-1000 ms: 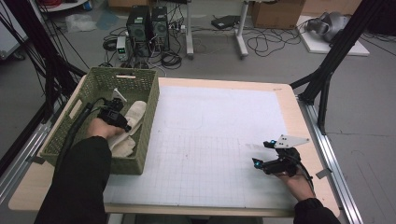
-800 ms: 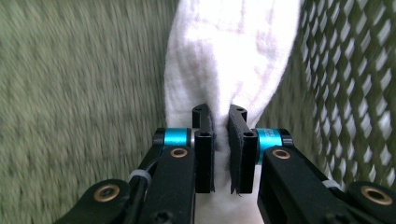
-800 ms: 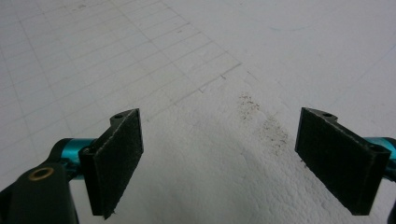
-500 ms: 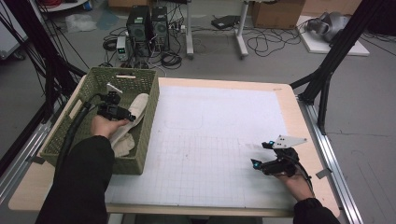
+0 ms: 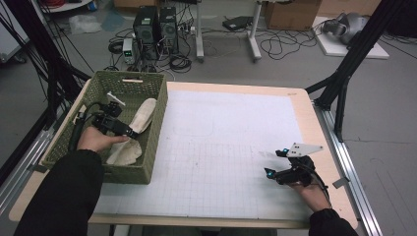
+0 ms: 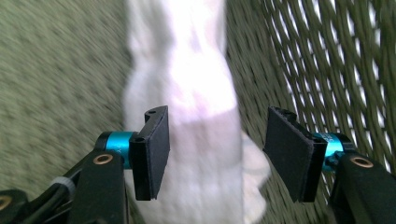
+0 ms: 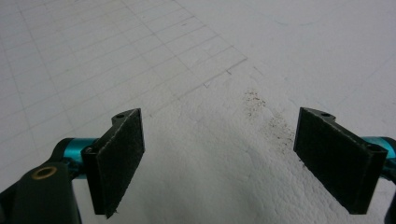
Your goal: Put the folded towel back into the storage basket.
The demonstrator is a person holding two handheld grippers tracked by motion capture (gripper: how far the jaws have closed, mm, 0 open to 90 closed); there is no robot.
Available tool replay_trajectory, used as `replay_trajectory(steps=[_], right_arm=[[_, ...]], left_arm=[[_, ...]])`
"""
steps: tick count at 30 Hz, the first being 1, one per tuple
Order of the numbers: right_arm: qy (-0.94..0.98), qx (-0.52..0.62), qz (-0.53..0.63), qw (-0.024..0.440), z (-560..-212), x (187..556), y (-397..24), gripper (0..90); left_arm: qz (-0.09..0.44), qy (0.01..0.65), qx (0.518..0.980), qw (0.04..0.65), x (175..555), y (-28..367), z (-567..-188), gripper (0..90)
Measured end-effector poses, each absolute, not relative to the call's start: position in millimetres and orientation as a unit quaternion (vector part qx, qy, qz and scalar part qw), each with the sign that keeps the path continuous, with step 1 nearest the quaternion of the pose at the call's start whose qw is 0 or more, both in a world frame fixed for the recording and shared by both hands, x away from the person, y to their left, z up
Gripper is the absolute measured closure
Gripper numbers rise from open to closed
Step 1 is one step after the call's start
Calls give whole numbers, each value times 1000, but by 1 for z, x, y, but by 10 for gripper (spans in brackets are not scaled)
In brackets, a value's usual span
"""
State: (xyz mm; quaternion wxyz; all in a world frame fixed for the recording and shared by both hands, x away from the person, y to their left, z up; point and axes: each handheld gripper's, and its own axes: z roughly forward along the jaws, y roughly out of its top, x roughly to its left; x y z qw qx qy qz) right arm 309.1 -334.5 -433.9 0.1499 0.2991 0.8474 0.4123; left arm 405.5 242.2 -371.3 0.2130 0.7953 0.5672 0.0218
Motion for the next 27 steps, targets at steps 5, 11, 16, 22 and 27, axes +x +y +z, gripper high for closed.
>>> replay_trajectory(steps=[5,11,16,22,27], right_arm=[[847,298,414,151,-433,308,-335,153],[848,299,412,148,-434,309,-334,154],[849,296,413,148,-434,309,-333,154],[848,297,413,146,-434,309,-334,157],[850,294,412,148,-434,309,-333,162]], left_arm=[[31,555,821,132,408,234,-386,761],[80,603,768,200,418,238,-381,847],[48,617,755,215,423,236,-394,758],[62,603,768,205,413,237,-372,536],[31,595,787,159,403,234,-376,564]])
